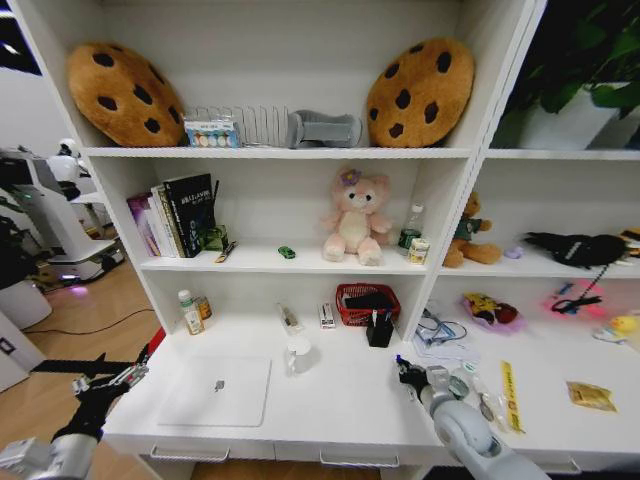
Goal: Organize the objects on the table.
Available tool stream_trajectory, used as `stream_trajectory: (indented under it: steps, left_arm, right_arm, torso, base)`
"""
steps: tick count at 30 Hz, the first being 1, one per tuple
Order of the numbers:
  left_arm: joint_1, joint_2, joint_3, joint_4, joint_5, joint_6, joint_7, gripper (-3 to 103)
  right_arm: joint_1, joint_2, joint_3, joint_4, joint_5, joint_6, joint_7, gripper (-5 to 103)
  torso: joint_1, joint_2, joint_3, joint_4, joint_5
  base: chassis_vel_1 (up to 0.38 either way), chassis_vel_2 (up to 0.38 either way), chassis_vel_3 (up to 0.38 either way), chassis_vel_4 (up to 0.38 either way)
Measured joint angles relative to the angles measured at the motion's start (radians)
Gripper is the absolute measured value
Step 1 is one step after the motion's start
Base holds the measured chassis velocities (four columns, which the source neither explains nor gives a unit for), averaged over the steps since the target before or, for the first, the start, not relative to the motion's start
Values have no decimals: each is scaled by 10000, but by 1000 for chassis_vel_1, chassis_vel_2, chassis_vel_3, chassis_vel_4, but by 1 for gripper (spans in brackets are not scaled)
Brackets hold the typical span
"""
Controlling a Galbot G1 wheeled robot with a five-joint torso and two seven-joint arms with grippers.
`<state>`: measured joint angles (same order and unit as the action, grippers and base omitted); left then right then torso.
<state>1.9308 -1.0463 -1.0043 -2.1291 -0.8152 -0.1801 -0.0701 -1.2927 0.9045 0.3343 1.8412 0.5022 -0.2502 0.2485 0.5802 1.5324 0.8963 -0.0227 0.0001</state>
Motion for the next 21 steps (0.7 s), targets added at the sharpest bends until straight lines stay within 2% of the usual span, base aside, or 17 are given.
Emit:
stream_trajectory:
  steps: [5, 10, 21]
  left_arm:
    - [0, 0, 0, 1, 0, 0, 0, 100]
    - [0, 0, 1, 0, 0, 0, 0, 100]
    - [0, 0, 0, 0, 0, 0, 0, 100]
  right_arm:
    - [850, -241, -55, -34, -239, 549, -251, 10]
    - [1512, -388, -230, -165, -137, 737, -255, 8]
    - [3001, -319, -1413, -575, 415, 513, -35, 8]
  torso:
    - [0, 0, -1, 1, -2]
    - [0, 0, -1, 0, -2]
    - [0, 2, -1, 1, -2]
  base:
    - [0, 0, 0, 0]
    - [0, 0, 0, 0]
    - [0, 0, 0, 0]
